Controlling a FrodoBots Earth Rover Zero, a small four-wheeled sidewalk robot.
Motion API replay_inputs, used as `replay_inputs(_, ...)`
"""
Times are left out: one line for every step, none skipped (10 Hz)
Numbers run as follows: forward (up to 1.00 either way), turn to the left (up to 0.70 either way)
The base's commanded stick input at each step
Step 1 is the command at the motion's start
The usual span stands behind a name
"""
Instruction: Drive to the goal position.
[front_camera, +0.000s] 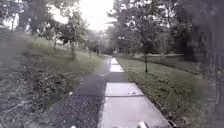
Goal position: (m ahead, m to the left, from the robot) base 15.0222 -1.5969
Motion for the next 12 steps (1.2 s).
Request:
replay_inputs(0.70, 0.00)
replay_inputs(0.70, 0.00)
replay_inputs(0.70, 0.00)
replay_inputs(0.70, 0.00)
replay_inputs(0.70, 0.00)
replay_inputs(0.70, 0.00)
replay_inputs(0.70, 0.00)
replay_inputs(0.70, -0.01)
replay_inputs(0.70, -0.03)
replay_inputs(0.70, -0.06)
replay_inputs(0.70, -0.06)
replay_inputs(0.70, -0.03)
